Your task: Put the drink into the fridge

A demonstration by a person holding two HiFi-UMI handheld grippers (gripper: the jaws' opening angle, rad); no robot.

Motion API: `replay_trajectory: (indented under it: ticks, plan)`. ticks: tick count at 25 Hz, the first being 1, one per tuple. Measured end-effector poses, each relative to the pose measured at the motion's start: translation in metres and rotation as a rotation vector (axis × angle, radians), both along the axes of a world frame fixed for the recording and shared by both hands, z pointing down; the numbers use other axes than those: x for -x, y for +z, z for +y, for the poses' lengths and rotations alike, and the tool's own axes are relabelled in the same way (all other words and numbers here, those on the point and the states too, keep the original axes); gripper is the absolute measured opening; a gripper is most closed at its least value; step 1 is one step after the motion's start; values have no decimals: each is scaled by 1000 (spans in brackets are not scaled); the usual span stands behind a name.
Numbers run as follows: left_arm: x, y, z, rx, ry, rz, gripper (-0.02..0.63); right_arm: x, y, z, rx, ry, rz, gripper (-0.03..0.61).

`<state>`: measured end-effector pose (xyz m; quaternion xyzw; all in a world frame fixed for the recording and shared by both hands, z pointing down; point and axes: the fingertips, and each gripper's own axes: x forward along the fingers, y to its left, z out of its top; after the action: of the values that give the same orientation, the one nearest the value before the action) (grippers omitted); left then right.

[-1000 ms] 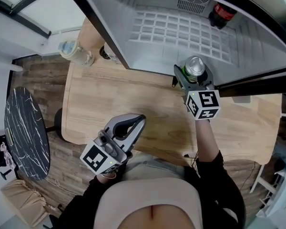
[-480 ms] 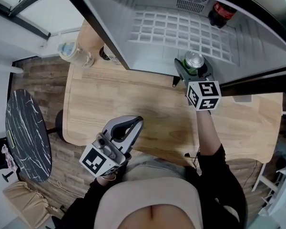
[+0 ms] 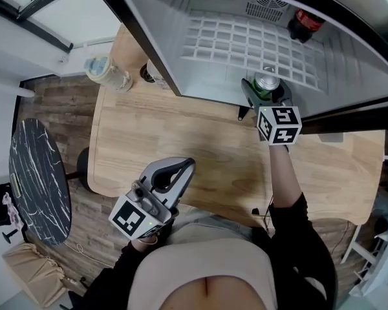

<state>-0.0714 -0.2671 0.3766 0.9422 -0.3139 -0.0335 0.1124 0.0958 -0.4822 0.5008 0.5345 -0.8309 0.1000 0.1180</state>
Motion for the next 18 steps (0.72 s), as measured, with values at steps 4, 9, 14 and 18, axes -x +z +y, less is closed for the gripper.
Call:
replay_trajectory:
  ticks: [4,9,14,18]
  plan:
    - [1,-3,-2,-14,-13,8,8,-2,2,-4,8,2,-2,350]
    - [-1,-5,-3,-23,-17,13,8,-2,3,-9,8,-1,13,350]
    - [-2,-3,-3,-3,-20,23,8,-3,3,-14,-31,2,21,350]
    - [-3,-3,-2,1,-24,30,8,-3,3,-17,-52,-6,26,350]
